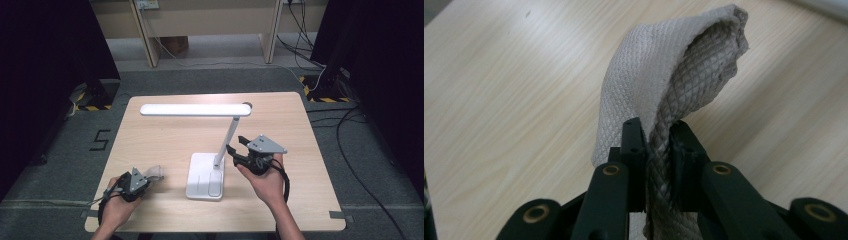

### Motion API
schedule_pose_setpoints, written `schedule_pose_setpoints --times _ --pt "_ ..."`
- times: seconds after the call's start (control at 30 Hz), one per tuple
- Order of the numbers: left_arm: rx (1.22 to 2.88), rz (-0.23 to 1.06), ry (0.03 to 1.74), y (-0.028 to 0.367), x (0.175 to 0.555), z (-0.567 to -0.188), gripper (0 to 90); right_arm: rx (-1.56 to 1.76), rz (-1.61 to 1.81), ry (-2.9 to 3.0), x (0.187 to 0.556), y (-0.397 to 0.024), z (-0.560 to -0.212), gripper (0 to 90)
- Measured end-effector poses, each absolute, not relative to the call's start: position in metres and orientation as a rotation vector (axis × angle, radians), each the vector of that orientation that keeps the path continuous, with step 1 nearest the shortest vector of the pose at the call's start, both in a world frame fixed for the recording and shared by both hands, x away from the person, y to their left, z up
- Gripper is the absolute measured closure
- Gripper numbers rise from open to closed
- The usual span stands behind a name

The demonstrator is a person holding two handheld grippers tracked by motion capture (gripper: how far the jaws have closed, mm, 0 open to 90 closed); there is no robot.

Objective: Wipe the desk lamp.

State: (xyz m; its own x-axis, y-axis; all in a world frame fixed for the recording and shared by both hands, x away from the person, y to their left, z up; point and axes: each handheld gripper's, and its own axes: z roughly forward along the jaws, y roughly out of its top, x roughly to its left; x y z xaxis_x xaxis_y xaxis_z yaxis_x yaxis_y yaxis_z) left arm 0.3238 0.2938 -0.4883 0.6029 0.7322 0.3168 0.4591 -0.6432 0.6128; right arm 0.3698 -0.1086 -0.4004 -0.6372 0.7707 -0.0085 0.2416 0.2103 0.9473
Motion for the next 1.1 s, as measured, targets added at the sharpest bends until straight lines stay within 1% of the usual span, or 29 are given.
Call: schedule_pose_setpoints --times 0.07,0.17,0.27,0.43,0.5,0.57,0.6,0.67,0.73,0.77,0.83,0.93,1.03,1.1 --pt "2.365 0.755 0.951 0.293 0.323 -0.492 75.7 0.957 1.419 2.023 0.368 -0.111 -0.409 48.2" --pt "2.352 0.702 0.976 0.290 0.322 -0.496 67.3 1.001 1.394 2.061 0.365 -0.113 -0.423 52.2" --pt "2.323 0.672 0.982 0.287 0.321 -0.496 58.6 1.048 1.374 2.109 0.362 -0.113 -0.443 58.8" --pt "2.262 0.611 0.964 0.284 0.315 -0.485 47.0 1.106 1.334 2.195 0.358 -0.109 -0.471 60.6" --pt "2.236 0.586 0.948 0.282 0.311 -0.479 44.5 1.114 1.314 2.218 0.357 -0.108 -0.476 61.2" --pt "2.205 0.568 0.924 0.278 0.309 -0.471 43.9 1.126 1.301 2.243 0.356 -0.107 -0.480 64.2" --pt "2.194 0.567 0.907 0.274 0.308 -0.467 44.1 1.128 1.290 2.264 0.356 -0.106 -0.483 69.9" --pt "2.180 0.554 0.871 0.266 0.308 -0.462 46.3 1.147 1.260 2.299 0.356 -0.105 -0.486 76.5" --pt "2.149 0.491 0.844 0.252 0.313 -0.463 52.8 1.172 1.224 2.337 0.355 -0.102 -0.490 81.1" --pt "2.158 0.470 0.825 0.245 0.316 -0.466 58.2 1.180 1.216 2.356 0.356 -0.101 -0.492 83.0" --pt "2.189 0.453 0.799 0.233 0.322 -0.474 66.9 1.194 1.196 2.377 0.356 -0.099 -0.494 85.3" --pt "2.230 0.391 0.807 0.217 0.333 -0.489 74.4 1.205 1.178 2.393 0.357 -0.095 -0.496 87.5" --pt "2.269 0.394 0.830 0.209 0.340 -0.498 80.7 1.208 1.150 2.413 0.358 -0.091 -0.496 89.3" --pt "2.283 0.397 0.847 0.207 0.342 -0.501 82.5 1.212 1.126 2.423 0.361 -0.091 -0.498 90.0"
